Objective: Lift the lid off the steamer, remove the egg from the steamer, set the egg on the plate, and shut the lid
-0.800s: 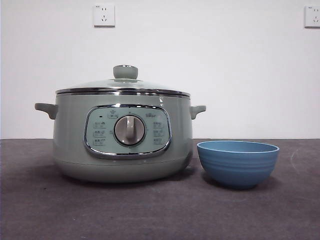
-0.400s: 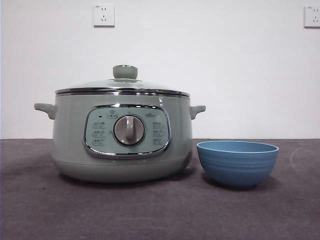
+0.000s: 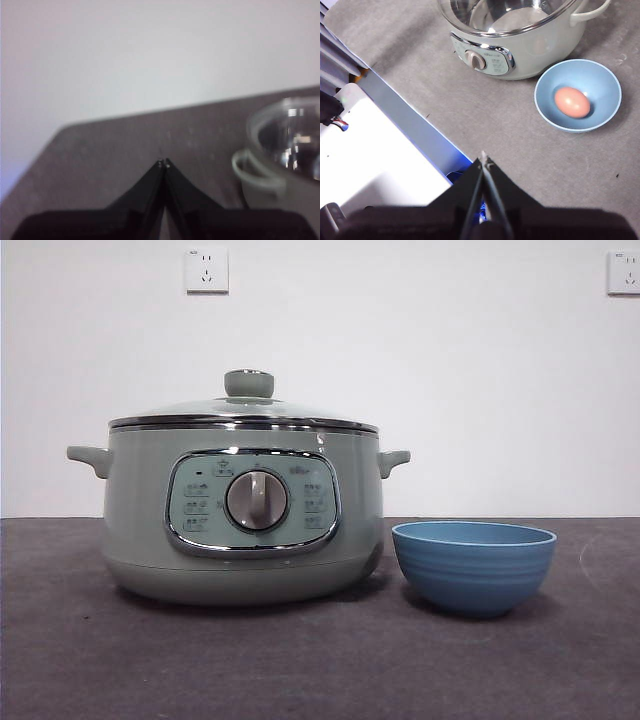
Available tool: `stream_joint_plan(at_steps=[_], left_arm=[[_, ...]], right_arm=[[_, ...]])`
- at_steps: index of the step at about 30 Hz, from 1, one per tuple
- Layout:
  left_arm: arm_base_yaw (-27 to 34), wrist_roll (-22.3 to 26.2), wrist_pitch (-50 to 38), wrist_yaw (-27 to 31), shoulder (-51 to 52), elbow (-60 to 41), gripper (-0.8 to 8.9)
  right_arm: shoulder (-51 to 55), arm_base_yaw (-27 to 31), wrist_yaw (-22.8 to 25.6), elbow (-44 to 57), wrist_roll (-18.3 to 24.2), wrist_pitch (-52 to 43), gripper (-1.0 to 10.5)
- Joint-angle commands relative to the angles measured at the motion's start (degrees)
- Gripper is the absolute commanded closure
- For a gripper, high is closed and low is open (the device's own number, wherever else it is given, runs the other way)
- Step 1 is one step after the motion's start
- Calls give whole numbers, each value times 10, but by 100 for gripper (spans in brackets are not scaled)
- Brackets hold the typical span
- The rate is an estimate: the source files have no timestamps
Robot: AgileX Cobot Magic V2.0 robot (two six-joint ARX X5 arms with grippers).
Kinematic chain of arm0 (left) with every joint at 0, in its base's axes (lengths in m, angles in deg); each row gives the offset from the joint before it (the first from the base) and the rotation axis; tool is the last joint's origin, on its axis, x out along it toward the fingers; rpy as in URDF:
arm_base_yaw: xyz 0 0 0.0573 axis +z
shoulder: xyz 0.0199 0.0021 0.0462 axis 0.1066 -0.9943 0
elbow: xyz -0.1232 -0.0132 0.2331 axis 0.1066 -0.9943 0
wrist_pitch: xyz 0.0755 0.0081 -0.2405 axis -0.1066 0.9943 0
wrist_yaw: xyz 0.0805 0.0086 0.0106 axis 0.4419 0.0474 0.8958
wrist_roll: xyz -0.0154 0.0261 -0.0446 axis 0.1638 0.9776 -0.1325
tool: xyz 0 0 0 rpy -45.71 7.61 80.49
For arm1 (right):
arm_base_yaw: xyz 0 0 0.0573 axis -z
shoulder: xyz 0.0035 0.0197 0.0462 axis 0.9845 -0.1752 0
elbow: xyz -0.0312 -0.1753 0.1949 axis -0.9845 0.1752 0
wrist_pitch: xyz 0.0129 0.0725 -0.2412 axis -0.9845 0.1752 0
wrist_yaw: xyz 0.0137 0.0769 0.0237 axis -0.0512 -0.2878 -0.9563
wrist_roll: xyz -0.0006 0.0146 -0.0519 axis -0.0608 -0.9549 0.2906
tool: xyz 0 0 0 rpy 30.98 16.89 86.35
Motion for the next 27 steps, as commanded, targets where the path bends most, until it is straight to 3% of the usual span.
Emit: stream_joint_plan(at_steps=[1, 7, 11, 27], left_arm=[[2, -12, -11, -3, 19, -45, 817], [2, -15, -12, -3, 69, -125, 817], [2, -42, -4, -3, 109, -159, 817], [1, -41, 18, -3, 107, -159, 817]], right_arm=[[0, 0, 0, 0, -2, -2, 946], [0, 0, 0, 0, -2, -2, 946], [0, 0, 0, 0, -2, -2, 946], [0, 0, 0, 0, -2, -2, 946]])
